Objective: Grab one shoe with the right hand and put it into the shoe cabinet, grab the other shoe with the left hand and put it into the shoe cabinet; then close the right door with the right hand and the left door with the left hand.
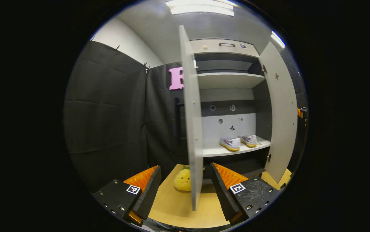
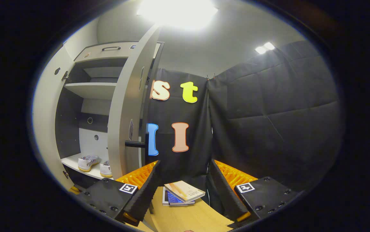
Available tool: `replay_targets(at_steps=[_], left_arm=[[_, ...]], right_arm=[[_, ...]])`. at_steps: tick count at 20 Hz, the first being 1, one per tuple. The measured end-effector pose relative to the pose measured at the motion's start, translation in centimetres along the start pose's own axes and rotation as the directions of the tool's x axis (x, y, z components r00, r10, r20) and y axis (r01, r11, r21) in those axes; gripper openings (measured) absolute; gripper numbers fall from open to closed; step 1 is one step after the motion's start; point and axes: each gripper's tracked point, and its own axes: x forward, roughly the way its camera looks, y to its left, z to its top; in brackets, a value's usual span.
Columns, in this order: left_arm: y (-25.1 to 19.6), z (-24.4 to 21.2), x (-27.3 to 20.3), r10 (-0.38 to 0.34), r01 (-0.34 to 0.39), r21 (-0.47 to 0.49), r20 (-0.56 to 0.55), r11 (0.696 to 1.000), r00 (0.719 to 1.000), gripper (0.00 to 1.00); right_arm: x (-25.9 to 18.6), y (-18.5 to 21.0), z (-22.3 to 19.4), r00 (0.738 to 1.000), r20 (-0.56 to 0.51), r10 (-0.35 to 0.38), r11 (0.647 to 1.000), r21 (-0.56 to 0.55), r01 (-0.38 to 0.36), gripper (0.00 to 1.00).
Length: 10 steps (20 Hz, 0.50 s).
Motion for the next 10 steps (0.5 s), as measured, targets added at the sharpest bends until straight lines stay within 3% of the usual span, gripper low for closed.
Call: replay_targets(at_steps=[1, 2, 10], left_arm=[[1.1, -0.2, 0.0, 0.013, -0.013, -0.003, 0.001, 1.0, 1.0, 0.81], [1.9, -0.3, 0.0, 0.022, -0.022, -0.008, 0.001, 1.0, 1.0, 0.81], [4.8, -1.4, 0.7, 0.024, -0.024, -0.032, -0.007, 0.999, 1.0, 0.81]], right_arm=[[-0.1, 0.1, 0.0, 1.0, -0.001, -0.012, 1.0, -0.005, 0.012, 0.91], [-0.3, 0.2, 0.1, 1.0, -0.002, -0.023, 1.0, -0.008, 0.023, 0.95], [-1.8, 3.2, 0.6, 1.0, -0.003, -0.007, 1.0, -0.012, 0.007, 0.95]])
